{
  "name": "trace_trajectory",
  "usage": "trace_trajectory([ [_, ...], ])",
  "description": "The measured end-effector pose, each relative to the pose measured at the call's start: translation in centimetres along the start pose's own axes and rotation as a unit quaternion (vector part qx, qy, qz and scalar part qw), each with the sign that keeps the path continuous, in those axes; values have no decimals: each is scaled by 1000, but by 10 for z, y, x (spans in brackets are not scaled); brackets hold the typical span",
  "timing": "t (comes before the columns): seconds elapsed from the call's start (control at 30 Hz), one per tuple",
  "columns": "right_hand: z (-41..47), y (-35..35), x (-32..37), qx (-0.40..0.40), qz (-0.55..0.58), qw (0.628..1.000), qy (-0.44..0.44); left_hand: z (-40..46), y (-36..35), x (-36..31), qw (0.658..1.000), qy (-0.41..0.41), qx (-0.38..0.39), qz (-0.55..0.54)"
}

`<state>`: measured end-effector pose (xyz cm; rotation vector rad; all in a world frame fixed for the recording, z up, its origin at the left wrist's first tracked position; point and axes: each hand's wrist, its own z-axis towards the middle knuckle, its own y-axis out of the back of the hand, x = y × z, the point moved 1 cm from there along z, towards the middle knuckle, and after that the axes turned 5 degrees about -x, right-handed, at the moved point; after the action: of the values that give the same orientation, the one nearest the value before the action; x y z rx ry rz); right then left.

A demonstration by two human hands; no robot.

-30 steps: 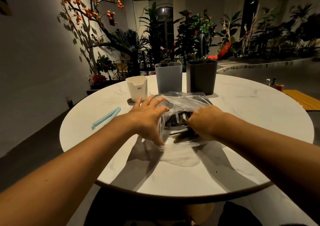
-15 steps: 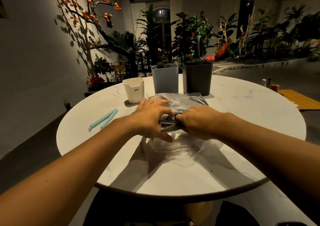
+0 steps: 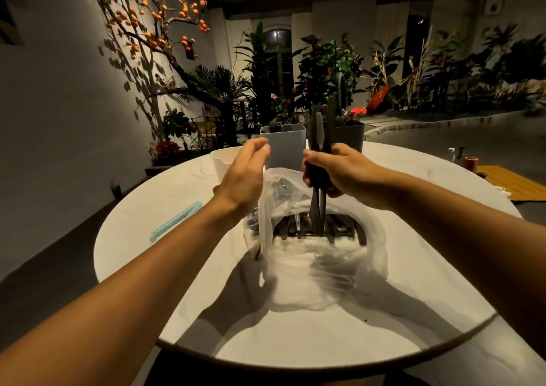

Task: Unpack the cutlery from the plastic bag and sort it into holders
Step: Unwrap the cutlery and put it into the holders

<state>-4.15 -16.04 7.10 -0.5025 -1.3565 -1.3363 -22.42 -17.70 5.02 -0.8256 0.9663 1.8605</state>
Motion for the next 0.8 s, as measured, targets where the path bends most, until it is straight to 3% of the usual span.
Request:
trace_trajectory([
  [0.1,11,4,-3,-29,75,996,-42,1,-9,5,997,22,73,11],
  [0.23,25,1,-16,-40,108,991,-72,-3,-29,16,966,159,201,-39],
  [0.3,31,-2,-23,-45,123,988,-84,3,-38,28,987,94,130,-8],
  [0.37,37,-9,-29,-63,135,984,-101,14,-40,36,999,17,-23,-32],
  [0.43,47,-15,-38,-83,155,978,-114,27,-41,40,983,70,-82,-151],
  [0.57,63,-24,-48,-79,297,941,-139,38,-46,47,920,220,5,-325],
  [0.67,70,-28,-65,-42,367,915,-164,37,-55,59,922,221,28,-316],
  [0.8,68,-30,-86,29,265,950,-160,29,-63,69,940,206,103,-252],
])
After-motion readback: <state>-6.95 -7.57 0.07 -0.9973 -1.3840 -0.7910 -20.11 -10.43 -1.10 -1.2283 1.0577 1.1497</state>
